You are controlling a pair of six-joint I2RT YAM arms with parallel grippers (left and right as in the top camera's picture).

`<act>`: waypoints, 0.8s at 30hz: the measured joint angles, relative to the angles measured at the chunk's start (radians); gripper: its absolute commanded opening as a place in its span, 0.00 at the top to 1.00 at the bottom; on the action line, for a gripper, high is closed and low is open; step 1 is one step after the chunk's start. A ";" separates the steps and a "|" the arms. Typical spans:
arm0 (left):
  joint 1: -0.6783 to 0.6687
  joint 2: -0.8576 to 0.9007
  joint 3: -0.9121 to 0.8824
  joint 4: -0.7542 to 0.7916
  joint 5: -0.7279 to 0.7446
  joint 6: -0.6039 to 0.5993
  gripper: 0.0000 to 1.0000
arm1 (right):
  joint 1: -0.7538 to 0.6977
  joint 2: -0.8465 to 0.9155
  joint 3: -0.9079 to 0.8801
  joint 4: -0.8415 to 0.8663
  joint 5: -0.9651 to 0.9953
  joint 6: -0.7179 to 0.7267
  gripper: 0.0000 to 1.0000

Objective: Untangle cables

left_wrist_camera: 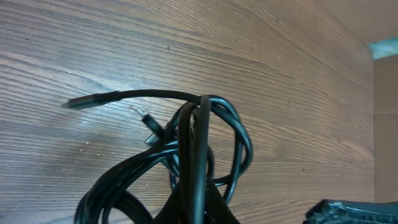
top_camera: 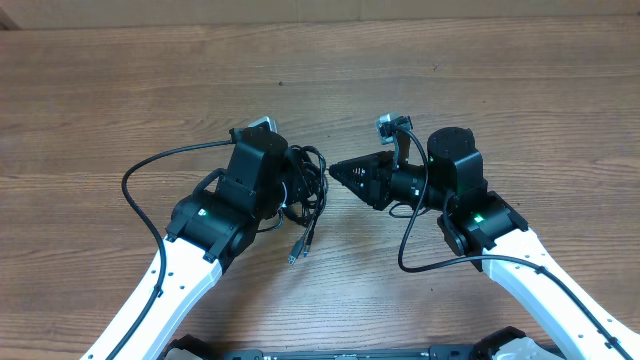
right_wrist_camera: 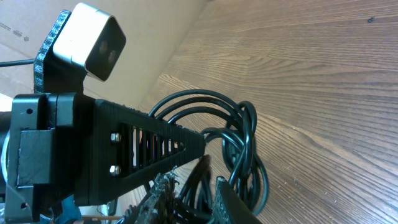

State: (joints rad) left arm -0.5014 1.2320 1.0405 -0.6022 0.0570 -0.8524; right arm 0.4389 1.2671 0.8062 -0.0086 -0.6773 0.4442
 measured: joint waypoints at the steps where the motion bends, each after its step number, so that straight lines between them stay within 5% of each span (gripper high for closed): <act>1: 0.000 0.000 0.000 0.002 0.003 0.003 0.96 | 0.000 0.000 0.000 -0.001 0.000 0.000 0.76; 11: 0.000 0.002 0.000 0.043 0.076 0.058 0.96 | 0.000 0.000 0.000 -0.048 0.076 -0.004 0.54; 24: 0.000 0.002 0.000 0.056 0.135 0.071 0.96 | 0.000 0.000 0.000 -0.052 0.158 -0.027 0.51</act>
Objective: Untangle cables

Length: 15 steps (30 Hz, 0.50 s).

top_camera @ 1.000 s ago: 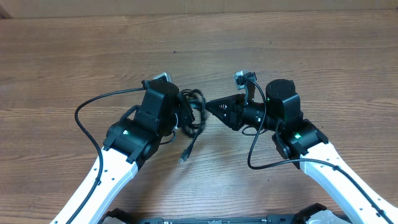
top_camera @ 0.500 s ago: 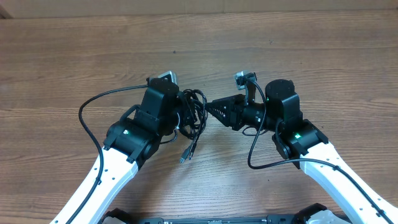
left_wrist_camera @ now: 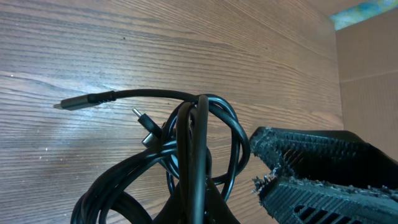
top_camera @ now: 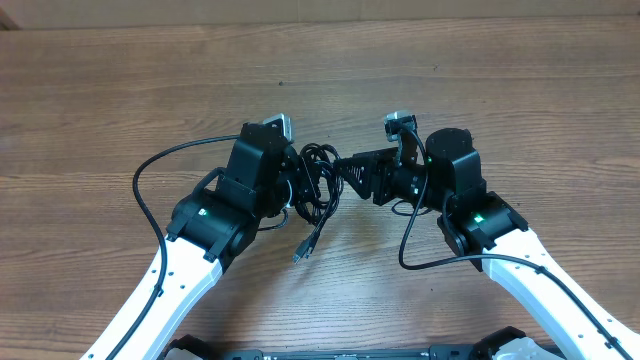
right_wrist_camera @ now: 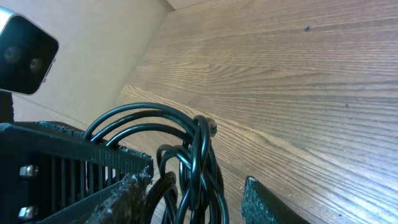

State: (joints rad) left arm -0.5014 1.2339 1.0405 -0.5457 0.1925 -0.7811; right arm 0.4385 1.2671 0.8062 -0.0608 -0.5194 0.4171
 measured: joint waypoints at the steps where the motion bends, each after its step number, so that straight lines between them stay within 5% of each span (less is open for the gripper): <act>1: 0.000 0.000 0.000 0.000 0.003 0.000 0.96 | 0.000 0.000 0.000 0.000 0.001 -0.004 0.51; 15: -0.016 0.000 0.000 0.038 0.025 0.000 0.96 | 0.000 0.000 0.000 0.000 0.003 -0.027 0.65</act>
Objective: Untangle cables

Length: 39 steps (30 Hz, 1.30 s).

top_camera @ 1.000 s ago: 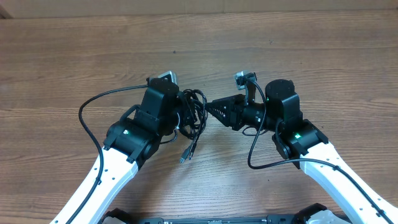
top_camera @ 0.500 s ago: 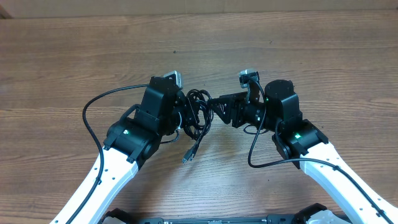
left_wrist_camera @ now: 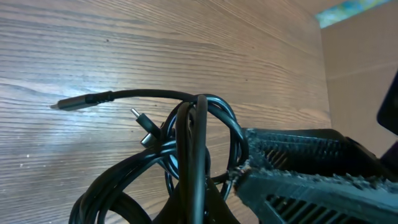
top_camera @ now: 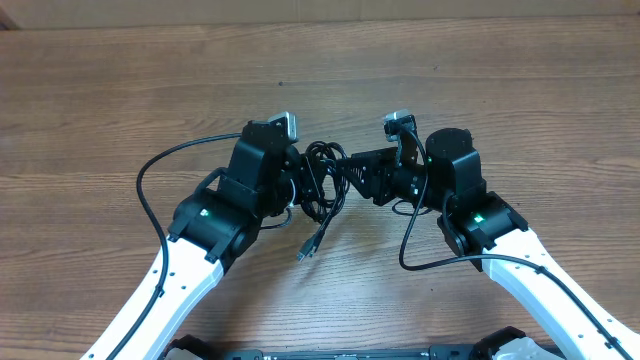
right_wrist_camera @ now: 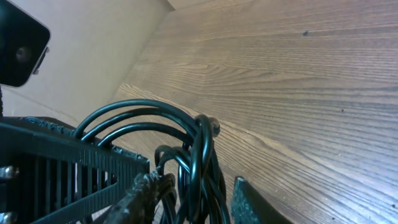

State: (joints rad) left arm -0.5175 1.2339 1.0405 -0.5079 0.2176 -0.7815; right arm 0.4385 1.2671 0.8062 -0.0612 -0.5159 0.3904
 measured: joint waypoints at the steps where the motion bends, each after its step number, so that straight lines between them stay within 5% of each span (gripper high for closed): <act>1: -0.005 0.000 0.000 0.003 0.000 0.000 0.96 | 0.000 0.000 0.000 0.000 0.000 0.000 0.66; 9: -0.034 0.000 0.000 0.017 0.000 0.000 0.96 | 0.000 0.000 0.000 -0.001 0.000 -0.038 0.96; 19: -0.039 0.002 0.000 0.001 -0.022 -0.009 0.95 | 0.000 0.000 0.000 -0.002 0.003 -0.051 0.96; 29: -0.051 0.002 0.000 -0.113 -0.156 -0.241 0.96 | 0.003 0.000 0.000 -0.029 -0.008 -0.051 0.96; 39: -0.053 0.002 0.000 -0.174 -0.198 -0.340 0.96 | 0.009 0.000 0.000 -0.010 -0.028 -0.051 0.96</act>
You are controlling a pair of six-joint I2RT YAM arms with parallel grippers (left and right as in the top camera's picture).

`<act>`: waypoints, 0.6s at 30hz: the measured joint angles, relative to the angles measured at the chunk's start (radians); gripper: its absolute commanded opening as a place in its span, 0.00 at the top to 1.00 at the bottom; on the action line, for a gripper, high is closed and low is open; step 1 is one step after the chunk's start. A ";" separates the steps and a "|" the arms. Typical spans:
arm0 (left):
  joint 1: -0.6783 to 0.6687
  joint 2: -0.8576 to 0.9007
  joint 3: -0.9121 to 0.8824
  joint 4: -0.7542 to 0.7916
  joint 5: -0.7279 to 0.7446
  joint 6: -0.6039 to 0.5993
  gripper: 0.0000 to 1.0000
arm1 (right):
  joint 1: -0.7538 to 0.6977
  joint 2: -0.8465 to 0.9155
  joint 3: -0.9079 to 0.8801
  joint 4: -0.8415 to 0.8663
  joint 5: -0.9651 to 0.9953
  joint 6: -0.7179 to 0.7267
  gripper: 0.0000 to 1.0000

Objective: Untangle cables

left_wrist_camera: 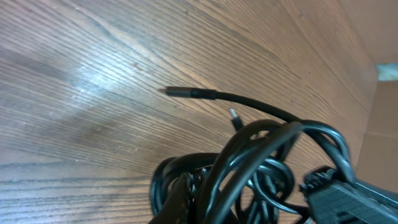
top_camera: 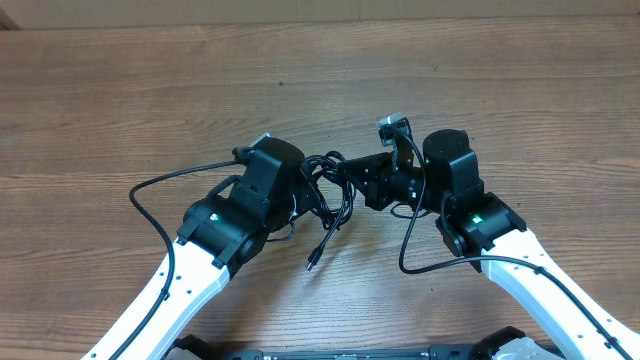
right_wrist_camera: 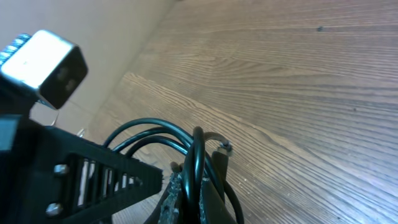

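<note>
A knot of black cables (top_camera: 325, 195) hangs between the two arms over the middle of the table. My left gripper (left_wrist_camera: 202, 202) is shut on several strands of the black cables (left_wrist_camera: 261, 162) at the bundle's left side. My right gripper (right_wrist_camera: 199, 199) is shut on a loop of the black cables (right_wrist_camera: 198, 158) at the bundle's right side; the left gripper's finger shows at its left. A loose end with a plug (top_camera: 313, 262) trails down onto the wood. In the left wrist view a long plug end (left_wrist_camera: 186, 93) and a small plug (left_wrist_camera: 234, 116) stick out.
The wooden table (top_camera: 320, 80) stretches bare behind the arms. Each arm's own black lead loops on the wood, one at the left (top_camera: 145, 200) and one at the right (top_camera: 410, 255). A cardboard wall (right_wrist_camera: 74, 18) stands beyond the table's edge.
My right gripper, then open around the bundle's loop, is now shut on it. The left gripper has turned, and the bundle and its trailing plug have shifted slightly right.
My left gripper held the bundle throughout. The right gripper first stood apart at the bundle's right with its jaws near shut. Then it was open beside the loops, then open around them. Now both grippers hold the bundle.
</note>
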State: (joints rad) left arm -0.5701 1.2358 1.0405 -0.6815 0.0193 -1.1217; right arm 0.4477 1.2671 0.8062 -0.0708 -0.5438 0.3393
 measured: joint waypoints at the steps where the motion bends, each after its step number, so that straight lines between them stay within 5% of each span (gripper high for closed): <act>1: 0.000 0.000 0.000 -0.003 -0.003 -0.004 0.96 | 0.000 0.000 0.000 0.004 -0.003 -0.001 0.96; 14: 0.000 0.000 0.008 -0.053 -0.035 -0.026 0.96 | 0.000 0.000 0.000 0.056 -0.029 0.001 0.96; 16: 0.000 0.000 0.008 -0.066 -0.048 -0.028 0.78 | 0.000 0.000 0.000 0.064 -0.028 0.001 0.96; 17: 0.001 0.000 0.008 -0.071 -0.054 -0.028 0.53 | 0.000 0.000 0.000 0.066 -0.028 0.000 0.96; 18: 0.001 0.000 0.008 -0.076 -0.063 -0.028 0.57 | -0.002 0.000 0.000 0.071 -0.026 0.001 0.96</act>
State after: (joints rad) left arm -0.5690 1.2358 1.0489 -0.7578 -0.0433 -1.1500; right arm 0.4461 1.2671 0.8062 0.0002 -0.5697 0.3401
